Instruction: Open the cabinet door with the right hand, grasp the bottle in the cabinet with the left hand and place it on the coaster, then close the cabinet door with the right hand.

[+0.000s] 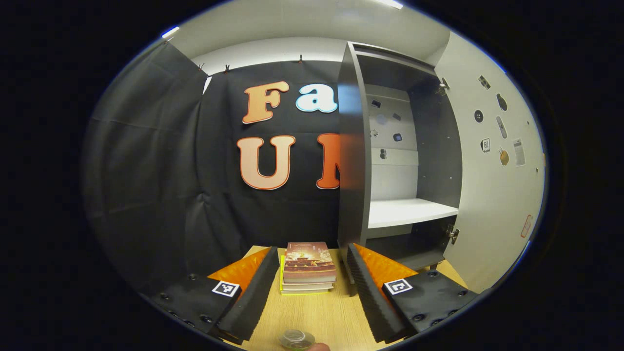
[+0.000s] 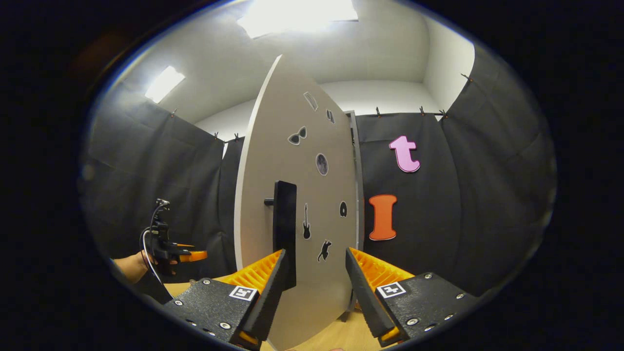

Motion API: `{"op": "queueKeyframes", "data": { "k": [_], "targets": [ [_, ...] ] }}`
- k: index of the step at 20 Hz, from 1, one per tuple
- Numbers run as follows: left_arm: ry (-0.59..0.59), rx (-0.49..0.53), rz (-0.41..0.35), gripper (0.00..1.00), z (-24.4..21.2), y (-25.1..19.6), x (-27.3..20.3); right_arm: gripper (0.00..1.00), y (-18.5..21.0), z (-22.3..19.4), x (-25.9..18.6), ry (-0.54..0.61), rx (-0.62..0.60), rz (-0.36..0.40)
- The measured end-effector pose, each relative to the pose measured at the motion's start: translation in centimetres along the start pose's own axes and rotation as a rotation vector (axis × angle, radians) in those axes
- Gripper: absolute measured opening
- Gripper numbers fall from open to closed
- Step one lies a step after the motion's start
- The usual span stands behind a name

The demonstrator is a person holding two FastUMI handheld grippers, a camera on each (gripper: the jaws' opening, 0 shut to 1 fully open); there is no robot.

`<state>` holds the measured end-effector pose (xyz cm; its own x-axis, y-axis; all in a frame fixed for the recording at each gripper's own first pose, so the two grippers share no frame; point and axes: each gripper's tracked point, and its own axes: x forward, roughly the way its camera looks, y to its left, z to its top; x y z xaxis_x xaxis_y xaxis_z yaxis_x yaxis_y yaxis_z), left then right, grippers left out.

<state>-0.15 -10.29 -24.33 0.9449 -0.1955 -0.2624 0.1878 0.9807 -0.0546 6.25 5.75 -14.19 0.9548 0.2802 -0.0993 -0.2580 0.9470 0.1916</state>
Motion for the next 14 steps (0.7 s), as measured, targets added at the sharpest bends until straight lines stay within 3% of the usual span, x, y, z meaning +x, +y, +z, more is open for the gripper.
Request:
{"op": "queueKeyframes", "data": {
  "k": [14],
  "targets": [
    [-0.063,-0.007,0.006,0.93,2.3,5.3,-0.6,0.75,6.5,-2.4,4.0,0.066,0.023,0.171]
  ]
}}
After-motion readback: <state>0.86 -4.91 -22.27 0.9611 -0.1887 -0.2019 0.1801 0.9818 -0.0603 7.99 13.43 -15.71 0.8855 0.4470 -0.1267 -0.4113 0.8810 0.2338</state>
